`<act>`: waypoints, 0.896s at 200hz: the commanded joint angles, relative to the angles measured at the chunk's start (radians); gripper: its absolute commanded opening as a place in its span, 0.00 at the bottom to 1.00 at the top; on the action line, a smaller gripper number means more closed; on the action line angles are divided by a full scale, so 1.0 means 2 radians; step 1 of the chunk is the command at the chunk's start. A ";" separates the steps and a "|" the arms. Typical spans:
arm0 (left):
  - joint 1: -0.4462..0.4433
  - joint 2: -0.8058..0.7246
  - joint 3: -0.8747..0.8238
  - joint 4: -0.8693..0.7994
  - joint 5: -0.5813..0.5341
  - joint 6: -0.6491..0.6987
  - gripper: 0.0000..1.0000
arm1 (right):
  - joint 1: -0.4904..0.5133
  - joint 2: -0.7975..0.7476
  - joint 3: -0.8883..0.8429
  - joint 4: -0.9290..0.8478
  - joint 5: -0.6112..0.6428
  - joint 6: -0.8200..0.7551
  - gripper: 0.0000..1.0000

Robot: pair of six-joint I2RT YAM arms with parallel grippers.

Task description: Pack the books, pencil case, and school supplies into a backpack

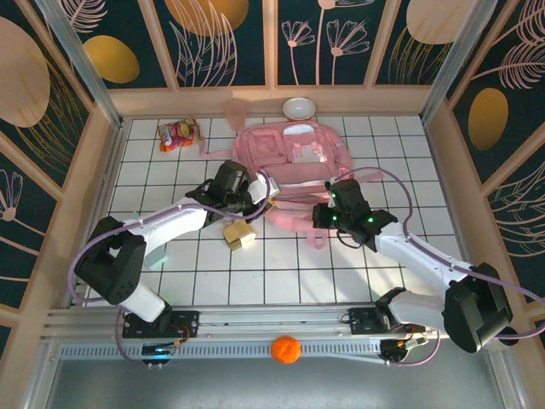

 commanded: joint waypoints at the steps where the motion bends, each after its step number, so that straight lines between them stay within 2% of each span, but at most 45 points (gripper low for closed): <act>1: 0.018 -0.014 0.001 -0.011 -0.040 0.019 0.04 | 0.001 -0.015 -0.031 0.028 -0.051 -0.009 0.00; 16: 0.014 -0.011 0.007 -0.031 0.001 0.038 0.40 | 0.003 -0.020 -0.045 0.054 -0.069 0.001 0.00; 24: 0.005 -0.013 0.007 -0.033 0.016 0.050 0.51 | 0.004 -0.022 -0.051 0.062 -0.074 0.005 0.00; 46: -0.041 -0.012 0.007 -0.025 -0.001 0.096 0.65 | 0.005 -0.021 -0.060 0.071 -0.082 0.008 0.00; 68: -0.069 0.021 0.026 -0.015 -0.005 0.109 0.70 | 0.008 -0.021 -0.064 0.069 -0.086 0.007 0.00; 106: -0.080 0.079 0.055 0.017 -0.004 0.100 0.65 | 0.008 -0.024 -0.064 0.059 -0.080 0.004 0.00; 138: -0.079 0.110 0.056 0.040 -0.018 0.108 0.48 | 0.007 -0.023 -0.061 0.056 -0.080 -0.002 0.00; 146: -0.080 0.115 0.055 0.040 -0.016 0.110 0.38 | 0.007 -0.021 -0.059 0.054 -0.077 -0.004 0.00; 157: -0.080 0.113 0.051 0.038 -0.008 0.111 0.13 | 0.005 -0.020 -0.058 0.051 -0.069 -0.004 0.00; 164: -0.080 0.108 0.046 0.039 0.001 0.110 0.02 | 0.005 -0.018 -0.058 0.047 -0.057 -0.003 0.00; 179: -0.080 0.095 0.031 0.050 0.023 0.102 0.00 | 0.005 -0.006 -0.055 0.036 -0.029 -0.003 0.00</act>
